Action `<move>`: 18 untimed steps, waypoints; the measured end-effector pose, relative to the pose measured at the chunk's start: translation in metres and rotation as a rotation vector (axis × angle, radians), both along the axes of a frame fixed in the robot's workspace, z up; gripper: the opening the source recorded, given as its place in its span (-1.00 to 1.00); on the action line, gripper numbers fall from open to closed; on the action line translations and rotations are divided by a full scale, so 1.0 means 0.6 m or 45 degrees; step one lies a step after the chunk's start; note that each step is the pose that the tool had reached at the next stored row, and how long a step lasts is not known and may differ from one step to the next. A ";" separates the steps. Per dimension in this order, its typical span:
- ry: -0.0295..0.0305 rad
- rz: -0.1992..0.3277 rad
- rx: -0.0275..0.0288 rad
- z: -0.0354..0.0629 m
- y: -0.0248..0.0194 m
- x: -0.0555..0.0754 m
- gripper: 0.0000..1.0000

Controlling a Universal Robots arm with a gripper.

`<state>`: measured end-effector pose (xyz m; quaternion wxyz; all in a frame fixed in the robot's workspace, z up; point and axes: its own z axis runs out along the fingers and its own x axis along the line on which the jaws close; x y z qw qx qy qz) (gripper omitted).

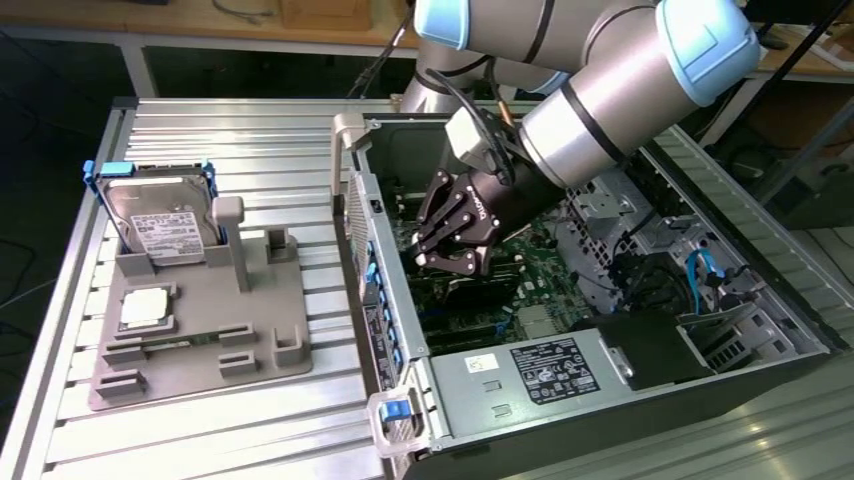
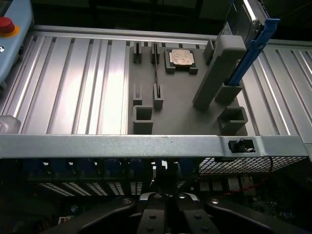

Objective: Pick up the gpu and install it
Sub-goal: 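Press down on the gpu until it lock into place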

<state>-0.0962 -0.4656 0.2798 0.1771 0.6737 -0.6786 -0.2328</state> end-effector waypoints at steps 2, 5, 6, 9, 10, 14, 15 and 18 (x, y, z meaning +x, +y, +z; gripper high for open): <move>-0.0001 0.000 0.0000 -0.001 0.0000 0.000 -0.79; 0.0005 0.001 -0.0017 -0.006 -0.0003 -0.001 -0.79; 0.0006 0.000 -0.0009 -0.008 -0.0002 -0.001 -0.79; 0.0000 0.000 -0.0001 -0.009 0.0000 -0.001 -0.79; 0.0001 0.000 0.0000 -0.009 0.0000 -0.001 -0.79; 0.0050 0.000 0.0006 -0.009 0.0004 0.001 -0.79; 0.0108 0.000 0.0014 -0.010 0.0010 0.004 -0.79; 0.0258 0.000 0.0023 -0.010 0.0015 0.013 -0.79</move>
